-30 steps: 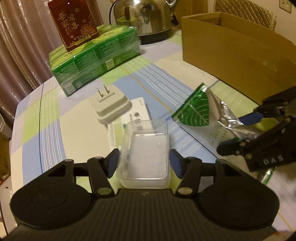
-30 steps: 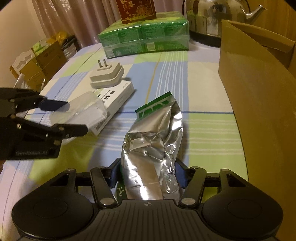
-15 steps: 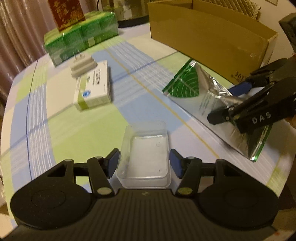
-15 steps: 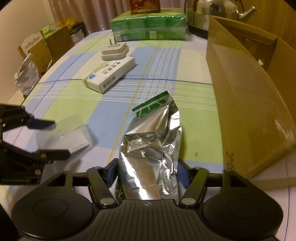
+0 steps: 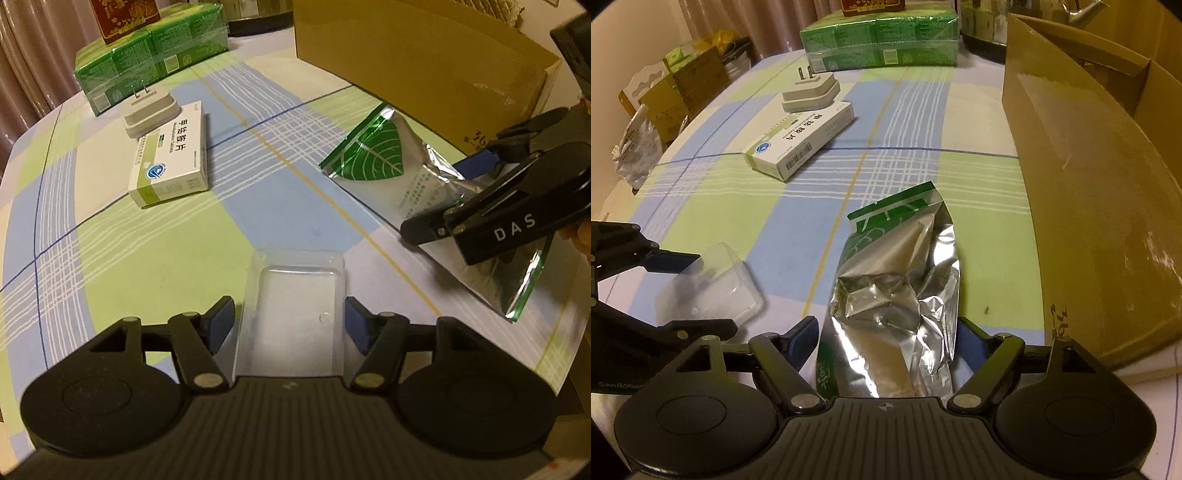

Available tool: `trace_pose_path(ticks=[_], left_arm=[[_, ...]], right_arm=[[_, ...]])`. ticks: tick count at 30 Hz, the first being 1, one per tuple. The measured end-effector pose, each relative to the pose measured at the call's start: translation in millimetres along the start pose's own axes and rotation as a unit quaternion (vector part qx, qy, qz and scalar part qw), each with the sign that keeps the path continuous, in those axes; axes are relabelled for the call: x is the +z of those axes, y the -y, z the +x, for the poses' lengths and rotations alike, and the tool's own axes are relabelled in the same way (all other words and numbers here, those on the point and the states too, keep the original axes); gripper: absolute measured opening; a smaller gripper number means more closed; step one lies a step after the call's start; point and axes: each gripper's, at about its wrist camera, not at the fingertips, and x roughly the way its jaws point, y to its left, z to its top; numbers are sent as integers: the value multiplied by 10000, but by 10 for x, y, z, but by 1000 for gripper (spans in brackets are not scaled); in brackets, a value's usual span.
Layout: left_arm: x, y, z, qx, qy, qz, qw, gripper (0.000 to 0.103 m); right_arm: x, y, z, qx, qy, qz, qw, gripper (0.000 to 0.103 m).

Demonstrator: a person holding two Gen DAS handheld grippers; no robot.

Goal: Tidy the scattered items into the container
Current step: 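Carry the foil pouch and clear tray over the cardboard box with both tools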

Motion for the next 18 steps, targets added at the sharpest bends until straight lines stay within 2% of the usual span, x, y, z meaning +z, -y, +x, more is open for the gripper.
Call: trace_pose_path(ticks=[2,3,6,9,18], left_arm=[[-7,5,1,-4,-41,-12,10000,52],[-12,8,-4,17,-44,-31,10000,52],[-30,13,-40,25,-35,-107,9999,52],[-35,27,-101,36,17,-155,9999,52],[-8,61,-329,66,214,-404,9989,52]], right_arm=[[-3,1,-2,-15,0,-9,10000,75],[-8,0,-11,-22,24,-15,10000,64],[-16,-33,-63,-15,88,-60,9999,53],[-20,-81,-123,-44,176,-162,9997,49],[-35,-161,-406,-129,480,-250,9985,48]])
